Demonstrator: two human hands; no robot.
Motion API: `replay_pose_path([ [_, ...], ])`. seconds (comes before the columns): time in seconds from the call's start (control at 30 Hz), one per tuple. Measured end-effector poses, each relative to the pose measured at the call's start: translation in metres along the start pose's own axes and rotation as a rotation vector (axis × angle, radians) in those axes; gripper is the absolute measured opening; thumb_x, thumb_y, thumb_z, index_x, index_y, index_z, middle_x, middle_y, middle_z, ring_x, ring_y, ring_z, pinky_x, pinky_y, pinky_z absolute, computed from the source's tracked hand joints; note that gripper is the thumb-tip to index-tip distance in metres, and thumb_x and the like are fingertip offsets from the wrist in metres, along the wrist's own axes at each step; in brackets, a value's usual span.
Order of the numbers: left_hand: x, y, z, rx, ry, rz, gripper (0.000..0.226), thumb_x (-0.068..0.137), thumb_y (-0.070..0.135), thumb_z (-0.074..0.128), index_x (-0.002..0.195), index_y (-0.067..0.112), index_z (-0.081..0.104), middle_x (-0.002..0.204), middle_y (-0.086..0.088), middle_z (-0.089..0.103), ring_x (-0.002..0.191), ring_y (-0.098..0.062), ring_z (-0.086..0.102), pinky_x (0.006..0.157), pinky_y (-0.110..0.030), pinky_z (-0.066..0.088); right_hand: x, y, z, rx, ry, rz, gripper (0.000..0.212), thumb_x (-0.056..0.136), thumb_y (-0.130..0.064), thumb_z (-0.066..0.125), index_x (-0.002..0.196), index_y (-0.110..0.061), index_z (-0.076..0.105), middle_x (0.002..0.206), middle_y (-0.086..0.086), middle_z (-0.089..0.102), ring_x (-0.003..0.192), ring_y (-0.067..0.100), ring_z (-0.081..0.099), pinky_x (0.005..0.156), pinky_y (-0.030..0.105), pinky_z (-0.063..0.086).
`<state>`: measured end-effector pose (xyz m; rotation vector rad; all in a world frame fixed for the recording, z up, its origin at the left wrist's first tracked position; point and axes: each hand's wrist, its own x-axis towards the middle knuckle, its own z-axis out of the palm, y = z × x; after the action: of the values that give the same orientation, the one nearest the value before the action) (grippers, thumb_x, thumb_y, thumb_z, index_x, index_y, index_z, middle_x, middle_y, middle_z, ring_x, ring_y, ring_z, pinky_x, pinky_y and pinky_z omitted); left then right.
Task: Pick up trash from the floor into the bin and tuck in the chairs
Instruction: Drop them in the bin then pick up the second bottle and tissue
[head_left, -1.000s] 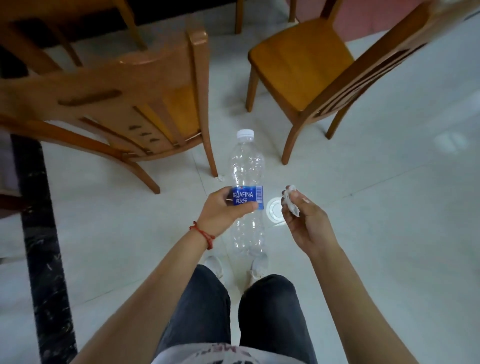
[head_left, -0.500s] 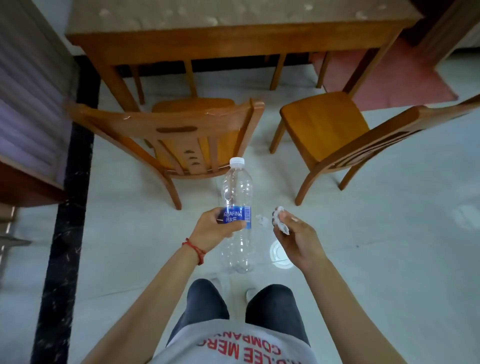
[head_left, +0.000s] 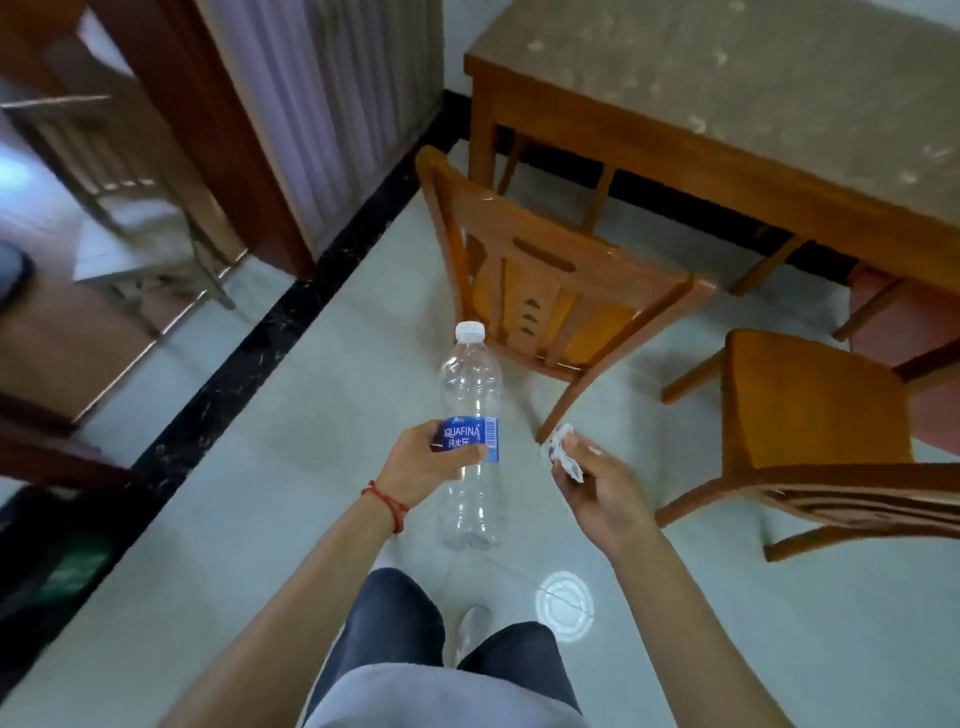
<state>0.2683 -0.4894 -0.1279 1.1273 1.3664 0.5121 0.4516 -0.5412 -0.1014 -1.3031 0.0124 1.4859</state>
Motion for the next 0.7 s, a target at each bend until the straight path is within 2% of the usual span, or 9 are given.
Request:
replay_pose_path([
  [0.13, -0.028, -0.017, -0.029, -0.109, 0.160, -0.049, 0.037, 0.075, 0.018, 0.072, 0.107, 0.002, 0.061, 0.088, -0.009, 0.065, 0.075, -0.017, 0.059, 0.072, -0.028, 0.053, -0.004, 0.011, 0.033, -0.155, -0.084, 0.064, 0.009, 0.084, -0.005, 0.060, 0.091, -0.002, 0.064, 0.084, 0.010, 0.063, 0.076, 0.018, 0.060, 0.063, 0.020, 0.055],
  [0.33, -0.071, -0.046, -0.080, -0.289, 0.375, -0.094, 0.034, 0.078, 0.015, 0.070, 0.108, 0.005, 0.059, 0.092, -0.006, 0.065, 0.081, -0.015, 0.062, 0.069, -0.021, 0.054, -0.007, 0.051, 0.089, -0.292, -0.249, 0.143, 0.008, 0.082, -0.003, 0.062, 0.089, 0.000, 0.065, 0.077, 0.010, 0.065, 0.062, 0.011, 0.064, 0.056, 0.018, 0.054],
  [0.5, -0.107, -0.078, -0.119, -0.394, 0.510, -0.106, 0.030, 0.079, 0.013, 0.068, 0.107, 0.007, 0.059, 0.086, -0.001, 0.064, 0.076, -0.010, 0.061, 0.059, -0.013, 0.052, -0.019, 0.098, 0.132, -0.398, -0.377, 0.203, 0.008, 0.083, -0.004, 0.060, 0.086, -0.003, 0.067, 0.067, 0.003, 0.069, 0.060, 0.008, 0.063, 0.059, 0.016, 0.054],
  [0.7, -0.160, -0.121, -0.182, -0.462, 0.653, -0.128, 0.032, 0.079, 0.017, 0.068, 0.108, 0.008, 0.056, 0.088, -0.001, 0.063, 0.077, -0.010, 0.060, 0.057, -0.012, 0.051, -0.044, 0.174, 0.190, -0.499, -0.495, 0.275, 0.010, 0.083, -0.004, 0.060, 0.091, -0.002, 0.065, 0.073, 0.004, 0.068, 0.062, 0.007, 0.065, 0.057, 0.016, 0.052],
])
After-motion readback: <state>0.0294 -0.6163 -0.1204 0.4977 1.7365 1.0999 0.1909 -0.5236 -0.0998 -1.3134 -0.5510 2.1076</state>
